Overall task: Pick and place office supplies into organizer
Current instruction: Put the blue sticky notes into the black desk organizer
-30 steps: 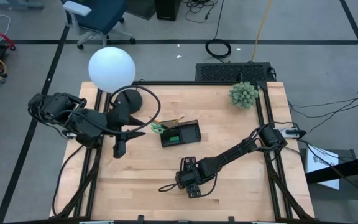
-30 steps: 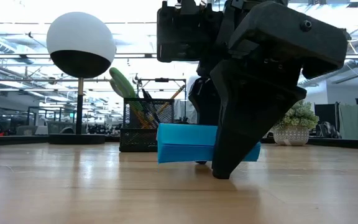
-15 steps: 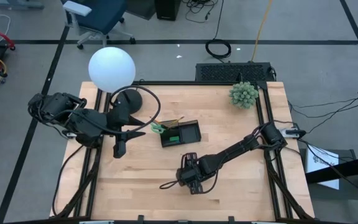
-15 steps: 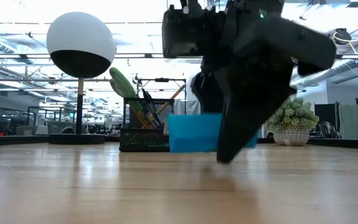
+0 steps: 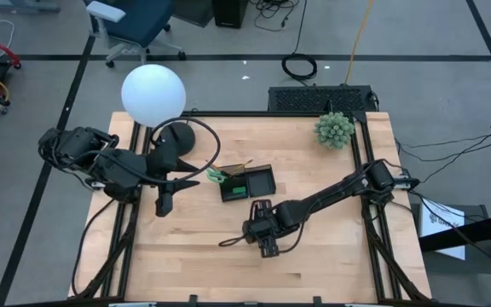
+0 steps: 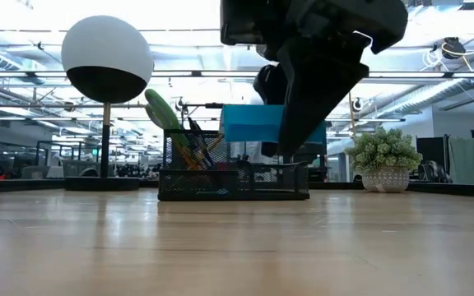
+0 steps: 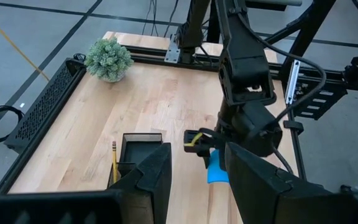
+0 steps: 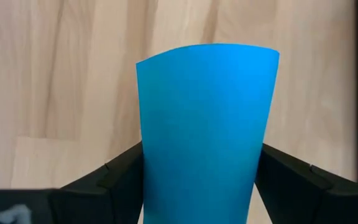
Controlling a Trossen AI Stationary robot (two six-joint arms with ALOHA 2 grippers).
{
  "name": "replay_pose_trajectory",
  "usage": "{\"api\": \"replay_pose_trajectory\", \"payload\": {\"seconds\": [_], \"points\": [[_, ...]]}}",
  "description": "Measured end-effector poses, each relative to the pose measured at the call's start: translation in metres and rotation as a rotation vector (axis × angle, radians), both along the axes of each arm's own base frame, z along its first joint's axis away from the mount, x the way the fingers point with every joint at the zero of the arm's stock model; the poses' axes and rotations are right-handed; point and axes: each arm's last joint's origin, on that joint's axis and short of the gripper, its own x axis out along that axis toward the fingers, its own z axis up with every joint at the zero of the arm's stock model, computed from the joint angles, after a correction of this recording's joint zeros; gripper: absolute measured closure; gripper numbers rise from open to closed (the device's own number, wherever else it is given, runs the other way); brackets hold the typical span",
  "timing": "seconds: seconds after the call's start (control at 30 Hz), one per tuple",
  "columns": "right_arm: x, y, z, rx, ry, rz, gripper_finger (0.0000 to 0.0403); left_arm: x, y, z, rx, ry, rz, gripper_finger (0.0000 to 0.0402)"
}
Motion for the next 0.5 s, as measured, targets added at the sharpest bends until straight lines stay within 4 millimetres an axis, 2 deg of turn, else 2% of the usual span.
{"api": "replay_pose_trajectory", "payload": {"seconds": [0.5], "points": [[-0.005, -0.052, 0.031, -0.034, 0.020, -0.041, 0.0150, 0.000, 0.000, 0.000, -0.001, -0.003, 0.000, 0.0256]]}}
